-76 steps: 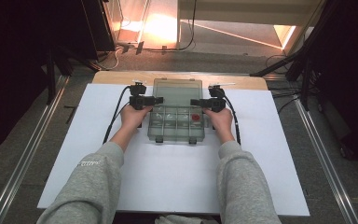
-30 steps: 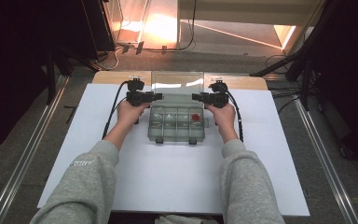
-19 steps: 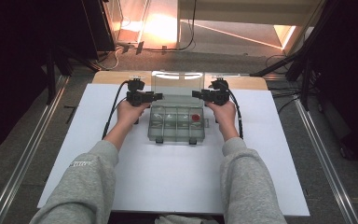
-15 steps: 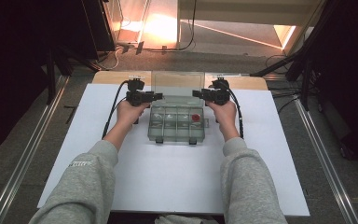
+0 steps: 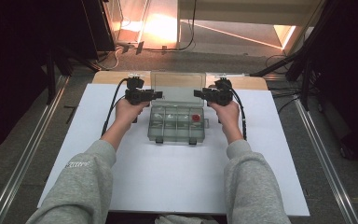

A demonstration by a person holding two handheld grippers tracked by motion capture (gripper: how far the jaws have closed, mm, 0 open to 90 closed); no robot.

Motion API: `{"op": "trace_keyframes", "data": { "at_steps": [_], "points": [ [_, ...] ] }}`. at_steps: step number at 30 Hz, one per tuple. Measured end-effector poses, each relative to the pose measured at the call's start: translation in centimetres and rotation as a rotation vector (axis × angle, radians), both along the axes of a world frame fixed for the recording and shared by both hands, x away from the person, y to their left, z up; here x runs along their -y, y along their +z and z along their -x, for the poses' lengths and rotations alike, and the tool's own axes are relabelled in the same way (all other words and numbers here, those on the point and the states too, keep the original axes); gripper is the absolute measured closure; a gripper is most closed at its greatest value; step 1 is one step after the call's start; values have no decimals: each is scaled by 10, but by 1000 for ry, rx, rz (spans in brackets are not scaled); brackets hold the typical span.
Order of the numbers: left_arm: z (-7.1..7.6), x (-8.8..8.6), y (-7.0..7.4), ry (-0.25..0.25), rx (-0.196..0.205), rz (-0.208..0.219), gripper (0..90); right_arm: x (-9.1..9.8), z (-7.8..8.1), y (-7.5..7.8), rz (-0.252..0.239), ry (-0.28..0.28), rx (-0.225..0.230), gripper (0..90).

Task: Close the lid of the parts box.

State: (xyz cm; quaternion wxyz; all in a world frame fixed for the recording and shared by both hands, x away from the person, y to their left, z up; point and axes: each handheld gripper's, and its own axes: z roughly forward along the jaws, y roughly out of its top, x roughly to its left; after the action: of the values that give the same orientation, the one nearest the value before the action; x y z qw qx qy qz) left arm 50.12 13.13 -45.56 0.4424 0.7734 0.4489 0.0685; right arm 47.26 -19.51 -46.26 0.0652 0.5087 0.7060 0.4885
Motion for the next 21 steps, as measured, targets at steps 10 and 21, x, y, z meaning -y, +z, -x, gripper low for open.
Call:
{"op": "trace_keyframes", "data": {
  "at_steps": [10,21],
  "points": [
    [4,-2,7,-20,11,-2,480,-1,4,13,5,-1,34,444],
    [8,-3,19,-24,36,9,480,1,10,26,18,16,57,480]
  ]
}}
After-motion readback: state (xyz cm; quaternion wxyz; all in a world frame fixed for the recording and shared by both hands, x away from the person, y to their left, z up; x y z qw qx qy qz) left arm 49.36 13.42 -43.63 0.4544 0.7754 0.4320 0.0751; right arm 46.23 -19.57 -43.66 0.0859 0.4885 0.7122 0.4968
